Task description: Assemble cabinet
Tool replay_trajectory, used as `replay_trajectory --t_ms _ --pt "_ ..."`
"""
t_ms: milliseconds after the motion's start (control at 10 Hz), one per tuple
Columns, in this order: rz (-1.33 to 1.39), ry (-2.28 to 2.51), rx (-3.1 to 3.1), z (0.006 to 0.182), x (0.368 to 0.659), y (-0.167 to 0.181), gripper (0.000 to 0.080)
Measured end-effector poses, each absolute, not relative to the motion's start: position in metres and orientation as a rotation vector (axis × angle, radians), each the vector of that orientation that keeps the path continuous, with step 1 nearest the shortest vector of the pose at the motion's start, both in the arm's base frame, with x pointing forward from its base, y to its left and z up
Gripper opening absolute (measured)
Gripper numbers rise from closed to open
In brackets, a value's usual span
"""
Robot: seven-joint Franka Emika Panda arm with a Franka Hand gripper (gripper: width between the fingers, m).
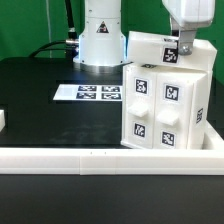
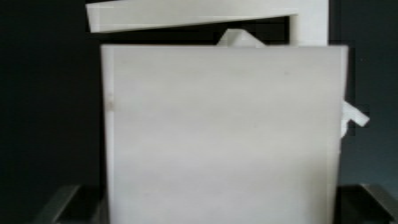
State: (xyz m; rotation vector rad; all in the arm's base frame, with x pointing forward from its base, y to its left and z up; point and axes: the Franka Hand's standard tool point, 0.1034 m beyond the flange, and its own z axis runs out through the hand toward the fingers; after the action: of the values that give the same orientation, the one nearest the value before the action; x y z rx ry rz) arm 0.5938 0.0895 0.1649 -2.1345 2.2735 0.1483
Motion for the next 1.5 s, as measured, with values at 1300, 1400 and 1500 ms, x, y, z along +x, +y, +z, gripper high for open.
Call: replay_trajectory --t_ms 1300,1400,1500 --pt "0.134 1.033 -2.928 0.182 0.595 0.098 0.0797" --pt "0.132 0.938 -2.956 0.182 0.595 0.097 0.0797" --pt "0.124 0.604 -3.034 0.182 0.595 0.096 0.0797"
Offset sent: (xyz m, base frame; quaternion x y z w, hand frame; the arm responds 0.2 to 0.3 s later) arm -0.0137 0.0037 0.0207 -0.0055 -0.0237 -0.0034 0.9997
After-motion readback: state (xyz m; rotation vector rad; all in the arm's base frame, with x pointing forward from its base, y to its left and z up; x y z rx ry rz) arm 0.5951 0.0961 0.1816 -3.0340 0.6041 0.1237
